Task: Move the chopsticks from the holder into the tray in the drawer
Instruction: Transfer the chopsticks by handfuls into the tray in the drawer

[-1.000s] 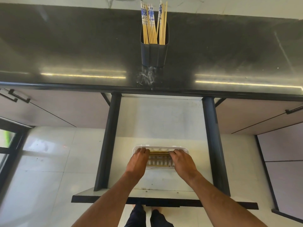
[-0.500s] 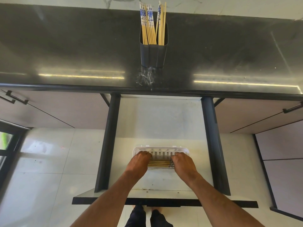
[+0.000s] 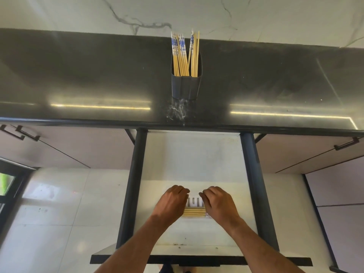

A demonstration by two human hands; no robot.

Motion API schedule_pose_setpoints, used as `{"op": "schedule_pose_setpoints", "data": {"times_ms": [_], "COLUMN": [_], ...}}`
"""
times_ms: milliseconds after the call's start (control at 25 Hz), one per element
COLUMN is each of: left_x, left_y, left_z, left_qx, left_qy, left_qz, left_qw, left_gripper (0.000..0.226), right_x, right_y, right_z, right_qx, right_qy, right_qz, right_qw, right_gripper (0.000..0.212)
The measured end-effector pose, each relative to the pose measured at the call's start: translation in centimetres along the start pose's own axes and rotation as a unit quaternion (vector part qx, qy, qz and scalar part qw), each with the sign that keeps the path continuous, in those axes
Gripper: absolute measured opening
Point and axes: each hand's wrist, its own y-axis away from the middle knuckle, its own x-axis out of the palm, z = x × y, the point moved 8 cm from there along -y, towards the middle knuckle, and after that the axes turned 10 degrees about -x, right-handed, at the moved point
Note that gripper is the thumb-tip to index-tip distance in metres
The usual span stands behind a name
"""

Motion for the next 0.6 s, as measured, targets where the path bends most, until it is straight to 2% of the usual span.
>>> {"op": "schedule_pose_setpoints", "data": {"times_ms": [120, 240, 440, 600], "left_x": [-6.2, -13.0, -23.7, -27.8], "left_y": [-3.4, -7.9, -16.2, -22.9], "left_z": [-1.5, -1.7, -1.1, 0.2], "left_qx": [0.035, 0.027, -0.028, -0.114], "left_qy": [0.016, 0.040, 0.117, 0.212], "left_qz": [-0.091, -0.155, -0.249, -0.272], "left_qw": [0.995, 0.987, 0.961, 0.932], "left_gripper": [0.022, 0.029, 0.026, 0.016], "right_x": [-5.0, -10.5, -20.0, -23.3], "right_y": [-4.3, -10.1, -19.8, -27.6], "right_z": [1.5, 2.5, 2.3, 0.4], "right_qx": [-0.044, -0.037, 0.008, 0.072], "right_qy": [0.003, -0.014, -0.083, -0.152], "right_qz": [-0.097, -0.169, -0.307, -0.331], "right_qw": [0.994, 0.985, 0.948, 0.929], "right_gripper": [0.019, 0.024, 0.019, 0.021]}}
